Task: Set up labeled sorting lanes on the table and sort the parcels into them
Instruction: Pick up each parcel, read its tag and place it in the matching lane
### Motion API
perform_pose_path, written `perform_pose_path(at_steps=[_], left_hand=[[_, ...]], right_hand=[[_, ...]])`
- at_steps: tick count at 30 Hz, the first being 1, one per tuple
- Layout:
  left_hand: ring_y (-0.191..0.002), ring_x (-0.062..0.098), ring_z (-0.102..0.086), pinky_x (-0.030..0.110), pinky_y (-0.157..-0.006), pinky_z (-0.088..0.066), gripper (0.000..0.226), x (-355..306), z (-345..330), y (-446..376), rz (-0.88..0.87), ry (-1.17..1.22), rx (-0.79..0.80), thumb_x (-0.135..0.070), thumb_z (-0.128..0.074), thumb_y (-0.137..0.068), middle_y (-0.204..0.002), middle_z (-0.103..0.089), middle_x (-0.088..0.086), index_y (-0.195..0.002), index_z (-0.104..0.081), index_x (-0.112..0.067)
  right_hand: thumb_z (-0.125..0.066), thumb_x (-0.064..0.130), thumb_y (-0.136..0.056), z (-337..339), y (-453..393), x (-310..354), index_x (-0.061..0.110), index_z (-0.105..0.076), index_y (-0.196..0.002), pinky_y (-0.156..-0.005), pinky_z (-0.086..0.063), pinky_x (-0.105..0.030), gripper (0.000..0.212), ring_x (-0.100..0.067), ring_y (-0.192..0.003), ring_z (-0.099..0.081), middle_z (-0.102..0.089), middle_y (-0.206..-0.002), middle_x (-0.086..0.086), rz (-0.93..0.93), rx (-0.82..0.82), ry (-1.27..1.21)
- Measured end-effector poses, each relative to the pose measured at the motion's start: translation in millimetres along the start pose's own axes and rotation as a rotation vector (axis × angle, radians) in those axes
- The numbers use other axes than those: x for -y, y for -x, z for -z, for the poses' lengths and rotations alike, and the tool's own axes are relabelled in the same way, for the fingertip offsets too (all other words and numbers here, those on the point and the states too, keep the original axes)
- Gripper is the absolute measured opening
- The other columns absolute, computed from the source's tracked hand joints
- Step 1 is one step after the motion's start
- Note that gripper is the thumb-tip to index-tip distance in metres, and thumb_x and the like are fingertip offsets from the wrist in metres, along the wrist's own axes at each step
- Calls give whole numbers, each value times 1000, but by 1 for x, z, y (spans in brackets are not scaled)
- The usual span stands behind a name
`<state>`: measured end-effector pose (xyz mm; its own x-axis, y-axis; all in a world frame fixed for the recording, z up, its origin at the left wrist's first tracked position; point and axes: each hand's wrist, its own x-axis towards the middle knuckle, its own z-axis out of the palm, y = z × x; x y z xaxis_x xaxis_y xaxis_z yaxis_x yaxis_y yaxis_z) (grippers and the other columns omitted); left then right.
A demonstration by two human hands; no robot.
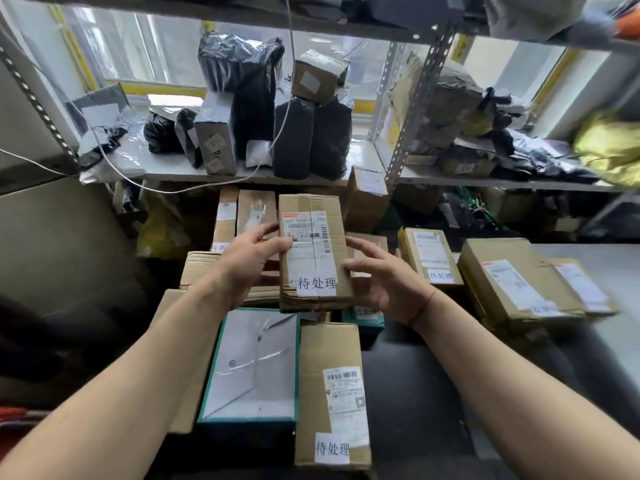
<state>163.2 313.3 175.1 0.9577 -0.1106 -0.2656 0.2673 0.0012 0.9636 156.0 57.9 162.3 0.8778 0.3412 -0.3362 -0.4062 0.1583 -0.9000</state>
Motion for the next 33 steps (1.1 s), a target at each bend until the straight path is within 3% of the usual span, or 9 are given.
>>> perform_pose_path(at_steps=[2, 7, 15, 18, 23, 26, 29, 31, 33], left_hand=[[-107, 25, -77, 46, -89, -63, 27, 4, -12, 7, -9, -14, 3, -25, -64, -105, -114, -80, 1, -131, -64, -30], [-103, 22, -78, 46, -81, -65, 36, 16, -60, 29, 26, -1, -38, -28, -67, -102, -117, -79, -2, -136, -60, -34], [-109, 31, -76, 58, -94, -59, 62, 42, -181, 49, 125, -2, 10, -5, -63, -101, -123, -78, 1, -153, -48, -35], [-110, 31, -76, 62, -96, -59, 61, 48, -223, 45, 153, 1, 7, -7, -62, -103, -126, -77, -1, -155, -46, -35], [-105, 22, -78, 48, -81, -66, 55, 35, -270, 13, 164, -43, 16, -12, -58, -107, -122, -78, -7, -155, -45, -37], [-107, 22, -78, 50, -83, -64, 55, 28, -285, -22, 156, -67, 47, -14, -57, -109, -125, -77, -9, -157, -43, -36], [-103, 20, -78, 46, -79, -64, 55, 22, -295, -61, 155, -101, 61, -16, -57, -109, -119, -77, -17, -157, -42, -37], [-97, 17, -80, 38, -69, -63, 56, 18, -301, -87, 151, -123, 75, -17, -59, -108, -107, -76, -26, -156, -42, -39], [-94, 16, -80, 36, -65, -63, 55, 15, -307, -111, 156, -141, 81, -19, -60, -107, -111, -74, -26, -155, -43, -40]], right_hand=[[-69, 9, -96, 9, 13, -4, 25, -57, -145, -99, -58, -57, 53, -37, -116, -71, -73, -129, -17, 27, 1, -6], [-70, 5, -96, 44, 44, -20, 21, -55, -145, -103, -55, -60, 53, -38, -119, -71, -73, -128, -21, 69, -20, -60], [-64, 4, -101, 152, 101, -34, 20, -55, -146, -80, -64, -44, 49, -27, -103, -77, -78, -116, -13, 30, -50, -53], [-60, 3, -103, 191, 112, -28, 21, -57, -144, -84, -65, -48, 45, -30, -108, -76, -77, -120, -13, 24, -45, -8], [-56, 2, -105, 233, 100, -12, 21, -56, -149, -76, -66, -42, 48, -27, -111, -75, -76, -125, -6, 1, -134, 69], [-51, -6, -102, 255, 84, 5, 24, -58, -146, -83, -64, -44, 54, -24, -111, -76, -77, -123, 1, -1, -151, 126], [-48, -16, -98, 273, 66, 24, 30, -61, -134, -70, -62, -30, 60, -9, -96, -77, -80, -108, 10, -28, -168, 252], [-53, -17, -96, 281, 48, 35, 25, -56, -145, -74, -62, -30, 64, -10, -104, -75, -76, -119, 6, -31, -175, 373], [-55, -13, -96, 288, 29, 43, 23, -53, -149, -77, -62, -34, 64, -19, -119, -71, -71, -129, 2, -26, -198, 452]])
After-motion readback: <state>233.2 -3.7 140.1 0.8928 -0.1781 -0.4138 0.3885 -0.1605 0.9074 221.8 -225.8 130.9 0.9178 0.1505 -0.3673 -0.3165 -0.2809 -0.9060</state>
